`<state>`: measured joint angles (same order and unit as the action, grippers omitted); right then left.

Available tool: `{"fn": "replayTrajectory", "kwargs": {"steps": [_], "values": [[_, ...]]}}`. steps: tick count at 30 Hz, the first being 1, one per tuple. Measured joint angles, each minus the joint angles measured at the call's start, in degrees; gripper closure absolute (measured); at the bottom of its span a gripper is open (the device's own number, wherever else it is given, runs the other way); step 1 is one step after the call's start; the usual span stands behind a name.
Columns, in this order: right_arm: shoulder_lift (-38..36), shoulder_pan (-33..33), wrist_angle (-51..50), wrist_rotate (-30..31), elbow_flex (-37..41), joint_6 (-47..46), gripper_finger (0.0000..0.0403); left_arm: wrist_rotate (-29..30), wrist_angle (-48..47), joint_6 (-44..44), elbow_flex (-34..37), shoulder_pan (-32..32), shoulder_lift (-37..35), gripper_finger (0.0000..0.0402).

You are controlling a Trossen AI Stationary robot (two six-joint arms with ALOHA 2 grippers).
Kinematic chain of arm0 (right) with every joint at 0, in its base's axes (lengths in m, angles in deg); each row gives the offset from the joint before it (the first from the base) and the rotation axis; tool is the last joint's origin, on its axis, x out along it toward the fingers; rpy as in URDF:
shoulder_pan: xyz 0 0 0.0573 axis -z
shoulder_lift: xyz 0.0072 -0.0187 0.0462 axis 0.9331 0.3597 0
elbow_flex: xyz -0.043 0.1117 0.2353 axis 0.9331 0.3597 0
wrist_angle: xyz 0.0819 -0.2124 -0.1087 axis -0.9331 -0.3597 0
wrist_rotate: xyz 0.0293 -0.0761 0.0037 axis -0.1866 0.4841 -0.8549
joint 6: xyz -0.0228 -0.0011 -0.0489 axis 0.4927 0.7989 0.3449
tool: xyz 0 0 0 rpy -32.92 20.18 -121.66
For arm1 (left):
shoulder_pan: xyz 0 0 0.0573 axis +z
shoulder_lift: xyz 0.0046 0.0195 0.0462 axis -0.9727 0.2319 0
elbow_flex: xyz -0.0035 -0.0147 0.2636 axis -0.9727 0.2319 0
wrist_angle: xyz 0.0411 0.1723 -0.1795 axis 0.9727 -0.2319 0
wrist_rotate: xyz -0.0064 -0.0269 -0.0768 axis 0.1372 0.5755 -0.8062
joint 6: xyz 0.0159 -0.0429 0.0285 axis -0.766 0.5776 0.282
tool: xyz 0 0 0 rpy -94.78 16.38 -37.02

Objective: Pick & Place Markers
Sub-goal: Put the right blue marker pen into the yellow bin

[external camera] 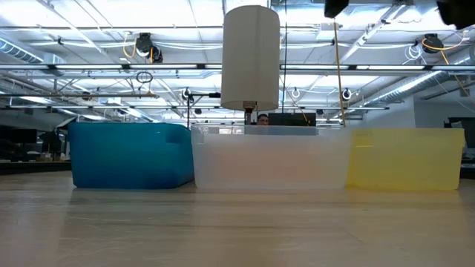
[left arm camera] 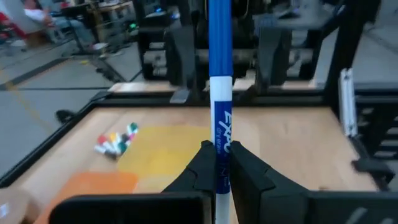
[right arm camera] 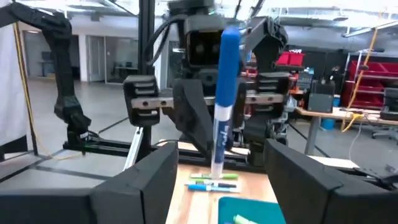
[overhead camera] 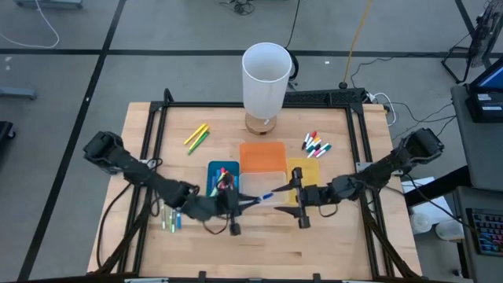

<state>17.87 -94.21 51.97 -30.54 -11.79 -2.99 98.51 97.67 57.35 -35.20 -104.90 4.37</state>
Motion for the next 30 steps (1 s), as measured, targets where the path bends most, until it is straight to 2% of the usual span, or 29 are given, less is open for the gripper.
{"fn": "replayTrajectory", "kwargs": {"steps": [7, 16, 19, 21, 23, 24, 27, 30], "values": [[6.6, 3.2, 1.7, -3.3, -5.1, 2.3, 0.0183, -6.9, 2.4, -0.6, -0.1, 3.3, 0.9, 0.0379], [8.1, 4.3, 3.4, -3.5, -7.0, 3.8, 0.0193, -7.2, 2.1, -2.3, 0.0, 2.0, 1.2, 0.0379], [8.1, 4.4, 4.2, -5.5, -7.0, 4.0, 0.0230, -6.8, 2.3, -2.5, 0.0, 1.9, 1.2, 0.0379], [8.1, 4.4, 4.9, -9.0, -6.9, 3.9, 0.0281, -7.0, 2.0, -2.0, 0.0, 1.9, 1.2, 0.0379], [8.1, 4.4, 5.6, -13.1, -6.9, 3.4, 0.0353, -7.4, 2.0, -1.7, 0.0, 2.2, 1.2, 0.0379], [8.1, 4.4, 5.7, -14.5, -6.9, 3.6, 0.0374, -8.0, 2.0, -1.8, 0.0, 2.3, 1.2, 0.0379], [8.1, 4.1, 5.4, -15.3, -6.9, 4.3, 0.0379, -8.8, 2.0, -1.7, 0.0, 2.7, 1.2, 0.0375], [7.4, 3.9, 3.9, -14.1, -6.9, 5.4, 0.0379, -9.9, 1.7, -1.4, 0.0, 3.0, 1.2, 0.0347]]}}
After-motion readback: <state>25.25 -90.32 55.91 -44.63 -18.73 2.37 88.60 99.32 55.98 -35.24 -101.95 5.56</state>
